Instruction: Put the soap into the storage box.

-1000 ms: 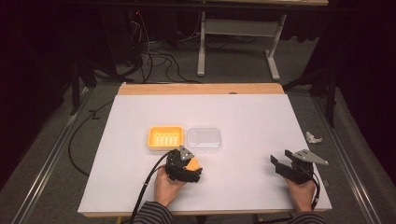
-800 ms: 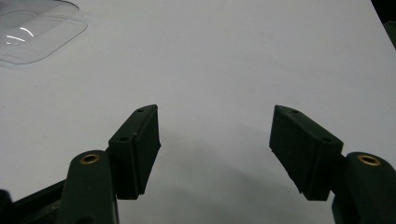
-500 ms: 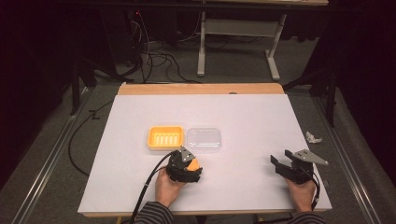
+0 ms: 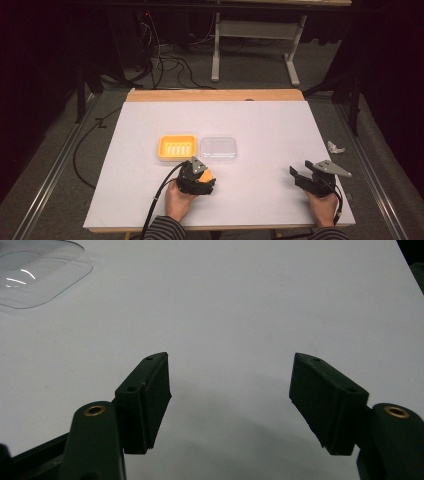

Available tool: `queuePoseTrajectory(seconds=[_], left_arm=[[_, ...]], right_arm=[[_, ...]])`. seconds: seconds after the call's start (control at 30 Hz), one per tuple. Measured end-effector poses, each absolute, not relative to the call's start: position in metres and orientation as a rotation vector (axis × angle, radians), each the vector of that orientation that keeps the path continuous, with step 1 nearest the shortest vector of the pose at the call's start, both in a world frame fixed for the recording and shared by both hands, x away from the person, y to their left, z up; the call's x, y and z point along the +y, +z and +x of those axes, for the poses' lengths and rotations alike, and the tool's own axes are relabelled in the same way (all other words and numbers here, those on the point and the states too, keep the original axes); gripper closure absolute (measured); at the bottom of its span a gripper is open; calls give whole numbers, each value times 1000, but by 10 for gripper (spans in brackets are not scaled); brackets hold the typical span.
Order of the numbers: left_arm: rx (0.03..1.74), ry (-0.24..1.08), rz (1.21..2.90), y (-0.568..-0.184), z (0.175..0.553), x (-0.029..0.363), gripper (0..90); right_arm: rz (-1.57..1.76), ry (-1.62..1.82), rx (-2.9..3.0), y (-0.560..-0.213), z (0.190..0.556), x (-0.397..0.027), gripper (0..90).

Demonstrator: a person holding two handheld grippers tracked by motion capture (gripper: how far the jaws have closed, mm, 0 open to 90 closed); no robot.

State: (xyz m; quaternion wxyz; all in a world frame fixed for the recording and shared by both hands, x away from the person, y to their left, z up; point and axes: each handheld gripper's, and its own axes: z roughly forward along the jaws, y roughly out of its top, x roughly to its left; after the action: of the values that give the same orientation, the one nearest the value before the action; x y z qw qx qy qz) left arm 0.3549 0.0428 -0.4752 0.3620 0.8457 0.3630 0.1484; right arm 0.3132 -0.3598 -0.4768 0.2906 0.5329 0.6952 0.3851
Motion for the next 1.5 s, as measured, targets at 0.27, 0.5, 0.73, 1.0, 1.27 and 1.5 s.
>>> queuePoseTrajectory(seconds=[0.27, 0.5, 0.73, 1.0, 1.27, 1.5], left_arm=[[938, 375, 2147, -466, 353, 52, 260], [943, 369, 2129, -460, 352, 57, 260], [949, 373, 2128, -455, 350, 62, 260], [960, 388, 2124, -447, 351, 69, 261], [967, 391, 2117, -442, 354, 74, 261], [980, 397, 2117, -440, 356, 79, 261]], right_arm=[[1418, 1029, 1856, -477, 313, -360, 331], [1415, 1026, 1855, -477, 313, -360, 331], [1414, 1028, 1854, -477, 313, -360, 331], [1416, 1036, 1851, -477, 312, -360, 330], [1407, 1040, 1851, -477, 312, -360, 330], [1407, 1042, 1848, -477, 312, -360, 330]])
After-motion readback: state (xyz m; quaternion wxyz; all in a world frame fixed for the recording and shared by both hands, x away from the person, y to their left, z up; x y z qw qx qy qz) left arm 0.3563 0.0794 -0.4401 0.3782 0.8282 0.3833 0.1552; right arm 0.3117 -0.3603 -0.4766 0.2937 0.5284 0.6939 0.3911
